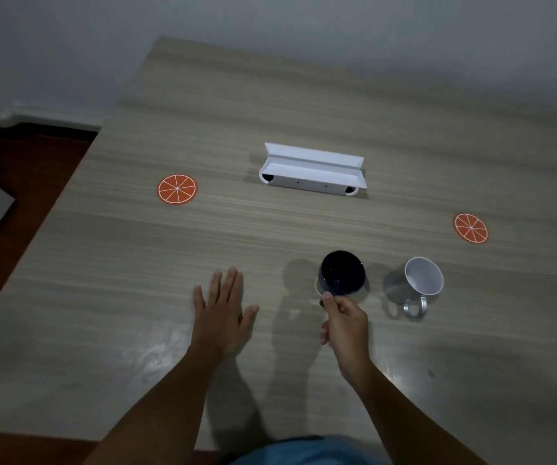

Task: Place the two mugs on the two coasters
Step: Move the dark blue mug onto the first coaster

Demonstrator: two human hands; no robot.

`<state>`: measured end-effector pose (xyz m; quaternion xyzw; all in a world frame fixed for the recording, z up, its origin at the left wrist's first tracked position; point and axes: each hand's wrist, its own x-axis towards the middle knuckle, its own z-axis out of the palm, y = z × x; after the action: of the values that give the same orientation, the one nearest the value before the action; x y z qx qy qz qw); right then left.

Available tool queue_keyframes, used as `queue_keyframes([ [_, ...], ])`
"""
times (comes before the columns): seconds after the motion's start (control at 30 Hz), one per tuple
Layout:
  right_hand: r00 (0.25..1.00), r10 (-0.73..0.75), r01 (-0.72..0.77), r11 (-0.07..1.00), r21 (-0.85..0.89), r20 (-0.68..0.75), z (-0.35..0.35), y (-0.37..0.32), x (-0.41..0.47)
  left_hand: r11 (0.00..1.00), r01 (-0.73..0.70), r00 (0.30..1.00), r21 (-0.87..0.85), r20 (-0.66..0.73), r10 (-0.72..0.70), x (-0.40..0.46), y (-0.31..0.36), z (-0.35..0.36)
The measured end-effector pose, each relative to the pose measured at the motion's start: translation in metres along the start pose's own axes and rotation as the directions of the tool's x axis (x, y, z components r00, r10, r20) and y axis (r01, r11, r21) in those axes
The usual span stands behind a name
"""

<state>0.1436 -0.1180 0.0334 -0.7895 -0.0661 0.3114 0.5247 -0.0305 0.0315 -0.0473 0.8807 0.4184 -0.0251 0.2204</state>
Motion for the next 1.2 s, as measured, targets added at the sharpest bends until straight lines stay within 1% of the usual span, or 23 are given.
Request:
queue_keyframes([
  [0.1, 1.000, -0.005, 0.005, 0.999, 0.031, -0.003, 0.005, -0.004, -0.003, 1.000, -0.028, 0.999, -0.002, -0.020, 0.027, 0.002, -0.005, -0.005],
  [0.2, 1.000, 0.022, -0.020, 0.997, 0.075, -0.021, 0.013, -0.004, -0.006, 0.998, -0.051, 0.999, 0.021, -0.016, 0.052, 0.005, -0.012, -0.011],
  [0.3, 0.999, 0.024, -0.019, 0.995, 0.093, -0.048, 0.021, -0.005, -0.009, 1.000, 0.006, 1.000, 0.001, -0.026, -0.006, 0.012, -0.021, -0.020],
  [0.4, 0.996, -0.047, 0.051, 0.997, 0.056, -0.076, 0.028, -0.002, -0.008, 0.998, 0.052, 0.997, -0.019, -0.052, -0.053, 0.022, -0.038, -0.030],
  [0.53, 0.988, -0.138, 0.139, 0.990, 0.007, -0.064, 0.040, -0.009, 0.004, 0.999, 0.027, 0.998, 0.026, -0.051, -0.026, 0.030, -0.055, -0.033],
  [0.73, 0.980, -0.194, 0.198, 0.978, -0.071, 0.053, 0.071, -0.027, 0.023, 0.998, 0.017, 0.997, 0.066, -0.082, -0.012, 0.031, -0.057, -0.030],
  [0.9, 0.960, -0.216, 0.228, 0.973, -0.047, 0.178, 0.115, -0.044, 0.038, 0.996, 0.029, 0.998, 0.084, -0.064, -0.023, 0.033, -0.058, -0.031],
  [1.0, 0.948, -0.209, 0.219, 0.976, -0.014, 0.239, 0.145, -0.059, 0.050, 0.994, 0.033, 0.998, 0.102, -0.052, -0.028, 0.034, -0.058, -0.033],
  [1.2, 0.907, -0.188, 0.205, 0.979, -0.007, 0.377, 0.204, -0.101, 0.073, 0.995, 0.066, 0.997, 0.077, -0.041, -0.063, 0.036, -0.058, -0.034],
])
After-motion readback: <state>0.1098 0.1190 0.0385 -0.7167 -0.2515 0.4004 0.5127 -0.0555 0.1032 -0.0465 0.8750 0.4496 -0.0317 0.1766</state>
